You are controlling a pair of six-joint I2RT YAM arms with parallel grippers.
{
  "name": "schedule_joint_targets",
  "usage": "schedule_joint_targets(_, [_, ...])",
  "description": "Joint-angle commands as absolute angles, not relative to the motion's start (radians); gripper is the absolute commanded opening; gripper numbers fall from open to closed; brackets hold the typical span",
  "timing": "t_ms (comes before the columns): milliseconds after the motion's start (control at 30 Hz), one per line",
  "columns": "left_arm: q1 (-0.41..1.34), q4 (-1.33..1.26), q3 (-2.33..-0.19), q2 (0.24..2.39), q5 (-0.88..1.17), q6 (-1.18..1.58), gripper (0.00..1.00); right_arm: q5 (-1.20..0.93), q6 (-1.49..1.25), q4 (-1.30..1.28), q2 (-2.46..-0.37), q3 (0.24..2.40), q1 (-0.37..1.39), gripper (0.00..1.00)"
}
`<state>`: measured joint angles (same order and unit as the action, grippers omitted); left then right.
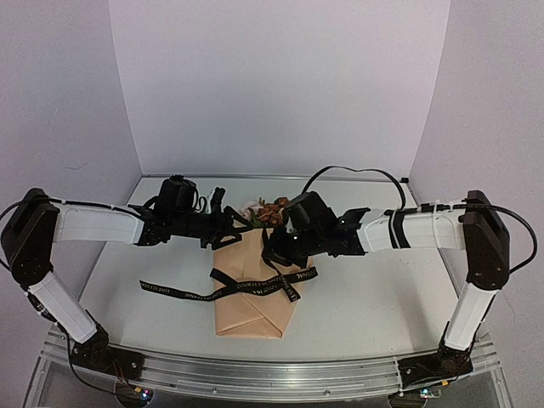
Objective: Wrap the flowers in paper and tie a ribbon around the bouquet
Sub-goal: Cross the ribbon over the folded bouquet.
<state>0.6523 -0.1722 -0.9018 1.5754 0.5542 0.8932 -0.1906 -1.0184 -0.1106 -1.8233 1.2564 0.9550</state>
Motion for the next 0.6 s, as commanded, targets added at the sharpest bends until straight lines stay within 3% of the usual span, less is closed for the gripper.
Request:
schedule_joint_targets(0, [0.673, -0.261, -0.996, 1.641, 0.666, 0.915, 0.6, -0.232, -1.008, 0.074, -1.772, 1.211, 0.964, 0.0])
schedule_joint_targets(567, [0.689, -0.19, -1.079, 1.757, 0.742, 0.887, 0.53, -0.251, -0.911, 0.072, -1.758, 1.164, 0.964, 0.0])
